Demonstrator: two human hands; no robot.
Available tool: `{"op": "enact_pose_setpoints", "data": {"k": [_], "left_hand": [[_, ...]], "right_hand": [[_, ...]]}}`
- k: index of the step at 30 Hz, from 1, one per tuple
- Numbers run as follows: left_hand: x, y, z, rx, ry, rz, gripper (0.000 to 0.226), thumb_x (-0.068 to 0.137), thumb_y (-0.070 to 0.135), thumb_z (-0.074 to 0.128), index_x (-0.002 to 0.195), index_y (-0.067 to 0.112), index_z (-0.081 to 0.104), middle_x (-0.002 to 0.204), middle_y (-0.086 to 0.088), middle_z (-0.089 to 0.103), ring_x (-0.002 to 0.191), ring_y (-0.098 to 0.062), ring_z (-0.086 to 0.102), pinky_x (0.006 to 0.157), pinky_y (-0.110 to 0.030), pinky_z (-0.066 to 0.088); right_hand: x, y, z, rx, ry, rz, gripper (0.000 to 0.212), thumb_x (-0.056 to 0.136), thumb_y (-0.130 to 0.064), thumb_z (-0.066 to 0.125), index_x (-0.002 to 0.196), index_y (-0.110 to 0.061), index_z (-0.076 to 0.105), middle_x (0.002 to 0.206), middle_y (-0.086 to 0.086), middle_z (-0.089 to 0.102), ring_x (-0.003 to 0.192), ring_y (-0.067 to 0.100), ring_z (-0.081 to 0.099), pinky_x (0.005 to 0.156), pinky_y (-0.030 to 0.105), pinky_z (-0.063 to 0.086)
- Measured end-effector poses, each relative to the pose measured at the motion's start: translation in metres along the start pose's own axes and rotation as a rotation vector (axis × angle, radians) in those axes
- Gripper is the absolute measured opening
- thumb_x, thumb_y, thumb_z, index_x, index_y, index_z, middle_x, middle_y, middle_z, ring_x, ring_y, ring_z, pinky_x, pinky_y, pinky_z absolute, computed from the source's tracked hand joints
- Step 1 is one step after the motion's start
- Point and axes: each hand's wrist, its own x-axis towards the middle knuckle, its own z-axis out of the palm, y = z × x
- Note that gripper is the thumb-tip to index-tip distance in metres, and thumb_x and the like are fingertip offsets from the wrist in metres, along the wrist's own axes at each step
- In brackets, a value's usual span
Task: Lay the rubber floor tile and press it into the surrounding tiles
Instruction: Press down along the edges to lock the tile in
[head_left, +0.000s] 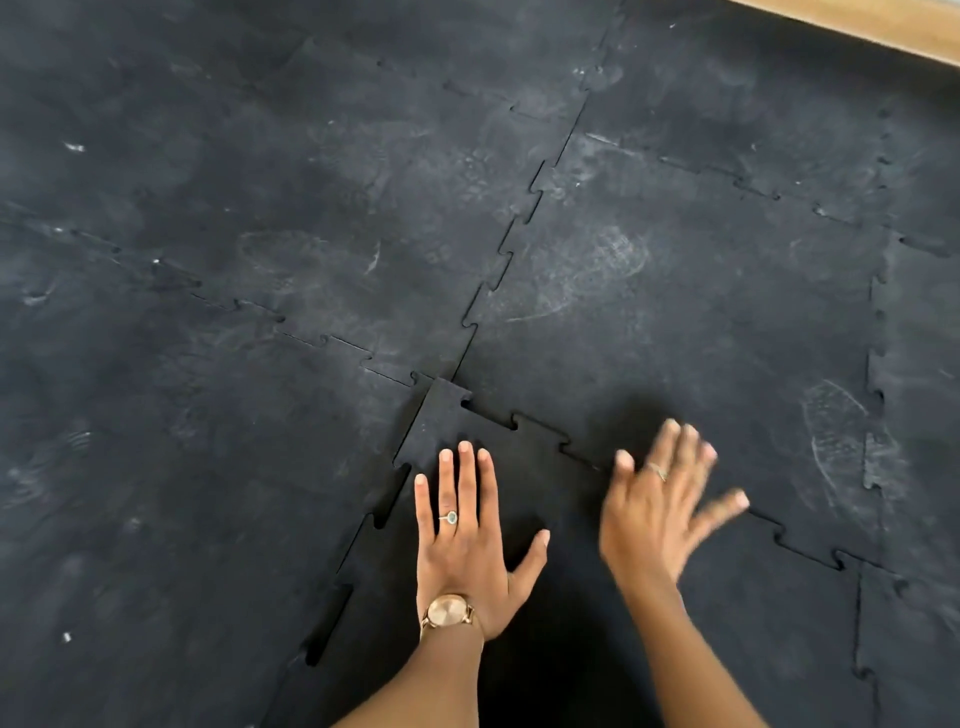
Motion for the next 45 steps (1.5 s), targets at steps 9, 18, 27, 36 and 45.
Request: {"op": "enact_pose_setpoints", "data": {"k": [9, 18, 27, 36, 45], "left_hand": [[-0.001, 0.002, 0.001, 0.059, 0.021, -0.01, 0.094, 0.087, 0.071, 0.03, 0.153, 0.006, 0.015, 0.161, -0.015, 0.011, 0.149, -0.031, 0.005, 0.119, -0.055, 0.009], [0.001, -0.001, -0.006, 0.011, 0.088, -0.009, 0.08, 0.09, 0.062, 0.033, 0.148, 0.007, 0.034, 0.153, -0.015, 0.034, 0.143, -0.033, 0.028, 0.118, -0.048, 0.016], [0.156, 0.0, -0.088, -0.16, 0.646, 0.06, 0.051, 0.098, 0.045, 0.045, 0.133, 0.008, 0.048, 0.151, -0.021, 0.03, 0.141, -0.038, 0.028, 0.117, -0.048, 0.017], [0.183, -0.018, -0.024, 0.027, 0.13, 0.009, 0.082, 0.092, 0.066, 0.01, 0.153, 0.014, -0.008, 0.16, -0.02, -0.008, 0.148, -0.032, -0.012, 0.118, -0.057, -0.004], [0.148, -0.013, -0.042, 0.001, 0.345, 0.037, 0.075, 0.099, 0.057, 0.021, 0.153, 0.008, 0.005, 0.159, -0.026, 0.003, 0.147, -0.041, -0.004, 0.118, -0.057, -0.006]], "right_hand": [[-0.016, -0.015, 0.01, 0.059, -0.04, 0.522, 0.069, 0.101, -0.047, 0.012, 0.155, -0.007, 0.0, 0.164, 0.01, -0.005, 0.151, 0.026, -0.009, 0.115, 0.065, -0.005], [-0.016, -0.016, 0.009, 0.056, -0.036, 0.52, 0.081, 0.096, -0.062, 0.009, 0.156, -0.008, -0.004, 0.163, 0.012, -0.009, 0.15, 0.028, -0.01, 0.115, 0.065, -0.002], [-0.014, -0.012, 0.017, 0.042, 0.021, 0.506, 0.08, 0.097, -0.062, 0.013, 0.156, -0.008, 0.003, 0.164, 0.012, -0.001, 0.151, 0.029, -0.004, 0.115, 0.067, 0.002], [-0.014, -0.009, 0.018, 0.009, 0.028, 0.493, 0.08, 0.097, -0.062, 0.012, 0.156, -0.01, -0.003, 0.164, 0.01, -0.007, 0.151, 0.027, -0.01, 0.116, 0.065, -0.002], [-0.012, -0.01, 0.022, 0.001, 0.073, 0.507, 0.079, 0.098, -0.061, 0.014, 0.156, -0.009, 0.001, 0.164, 0.011, -0.004, 0.151, 0.029, -0.006, 0.115, 0.065, 0.001]]}}
